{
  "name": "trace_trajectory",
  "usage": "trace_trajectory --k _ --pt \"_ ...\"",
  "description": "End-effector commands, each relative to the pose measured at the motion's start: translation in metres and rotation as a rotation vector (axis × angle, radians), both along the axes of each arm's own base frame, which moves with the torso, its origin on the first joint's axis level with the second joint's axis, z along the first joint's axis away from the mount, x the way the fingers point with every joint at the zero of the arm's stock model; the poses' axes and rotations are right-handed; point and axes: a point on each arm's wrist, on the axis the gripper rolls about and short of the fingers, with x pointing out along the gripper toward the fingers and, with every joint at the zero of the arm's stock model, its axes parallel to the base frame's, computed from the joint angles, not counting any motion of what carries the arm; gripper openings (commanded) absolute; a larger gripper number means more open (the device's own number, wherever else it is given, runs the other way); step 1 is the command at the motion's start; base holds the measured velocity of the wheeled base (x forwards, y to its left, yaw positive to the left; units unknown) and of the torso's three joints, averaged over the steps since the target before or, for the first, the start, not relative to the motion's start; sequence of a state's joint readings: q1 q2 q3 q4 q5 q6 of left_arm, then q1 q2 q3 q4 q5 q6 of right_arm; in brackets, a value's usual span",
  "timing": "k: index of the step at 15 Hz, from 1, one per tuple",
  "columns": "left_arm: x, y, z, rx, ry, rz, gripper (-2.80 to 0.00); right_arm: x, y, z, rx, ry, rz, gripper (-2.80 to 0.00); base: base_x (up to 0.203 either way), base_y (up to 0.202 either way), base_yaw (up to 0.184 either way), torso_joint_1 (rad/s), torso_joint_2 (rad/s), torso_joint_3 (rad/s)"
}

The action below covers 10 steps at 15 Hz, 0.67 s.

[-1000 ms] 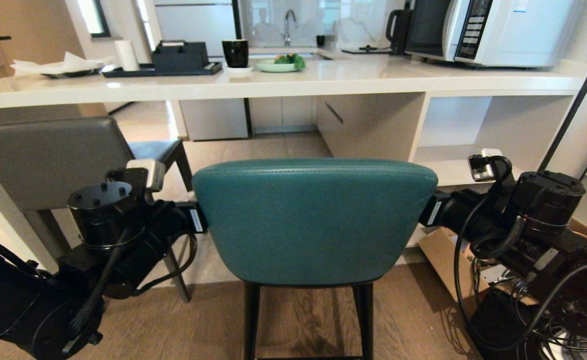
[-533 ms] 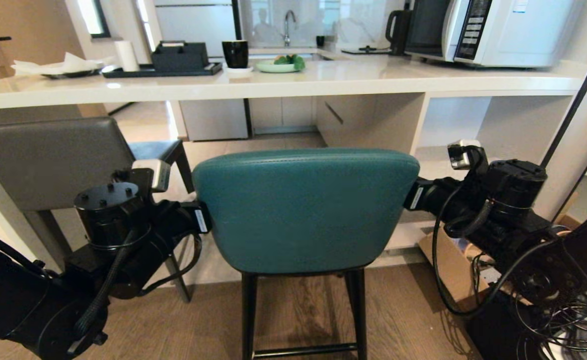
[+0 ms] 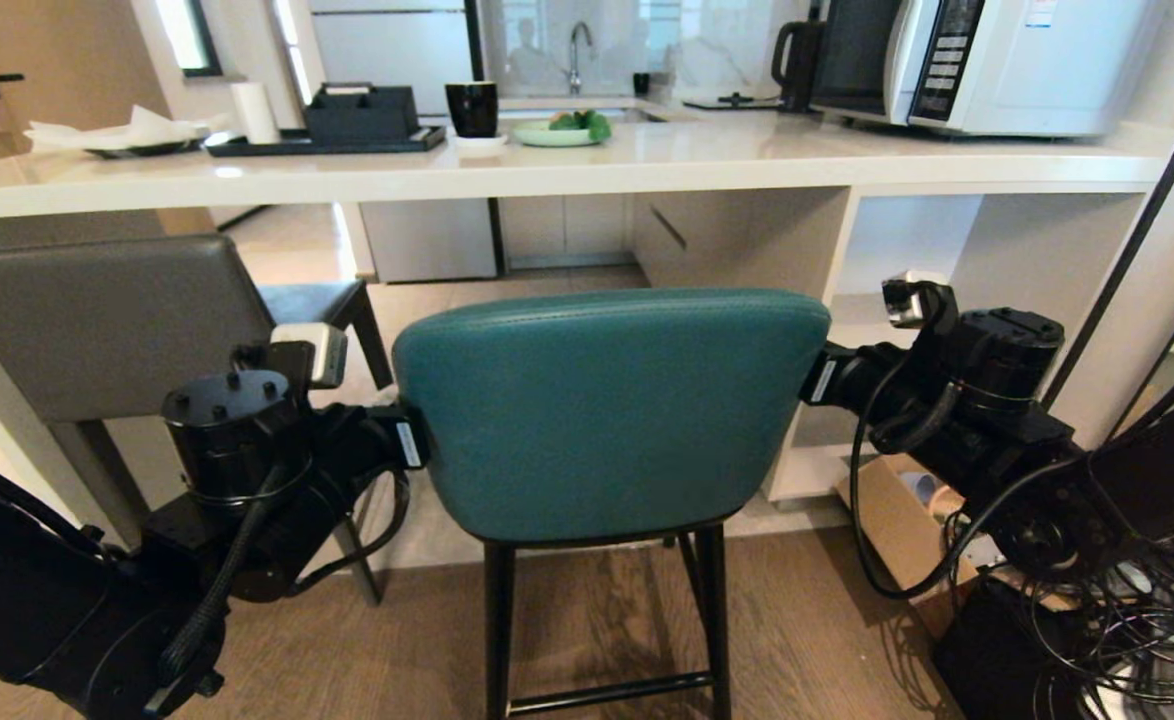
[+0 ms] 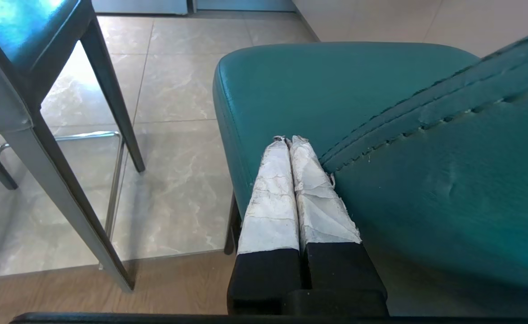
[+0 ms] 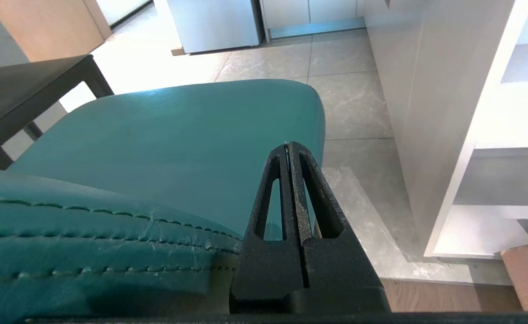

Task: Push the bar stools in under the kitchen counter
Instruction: Push the blue chair back under the dining table

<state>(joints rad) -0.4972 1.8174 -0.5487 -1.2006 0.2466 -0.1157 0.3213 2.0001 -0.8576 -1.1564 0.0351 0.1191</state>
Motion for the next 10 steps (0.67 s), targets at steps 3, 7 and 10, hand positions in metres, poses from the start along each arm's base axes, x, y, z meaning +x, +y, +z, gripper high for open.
trace_trajectory --k 3,7,10 --pt "0.004 -0.003 -0.006 0.007 0.017 -0.011 -2.8 0.008 0.003 -0.002 0.004 -0.01 -0.012 -2.8 0.0 0.0 0.0 0.0 0.0 0.0" --pt "0.011 0.0 -0.008 0.008 0.016 0.014 -2.8 0.011 -0.001 -0.013 -0.004 0.015 -0.062 -2.8 0.0 0.0 0.0 0.0 0.0 0.0" --pt "0.029 0.013 0.0 0.001 -0.016 0.07 -2.8 0.007 -0.001 -0.011 -0.004 0.014 -0.059 -2.8 0.0 0.0 0.0 0.0 0.0 0.0"
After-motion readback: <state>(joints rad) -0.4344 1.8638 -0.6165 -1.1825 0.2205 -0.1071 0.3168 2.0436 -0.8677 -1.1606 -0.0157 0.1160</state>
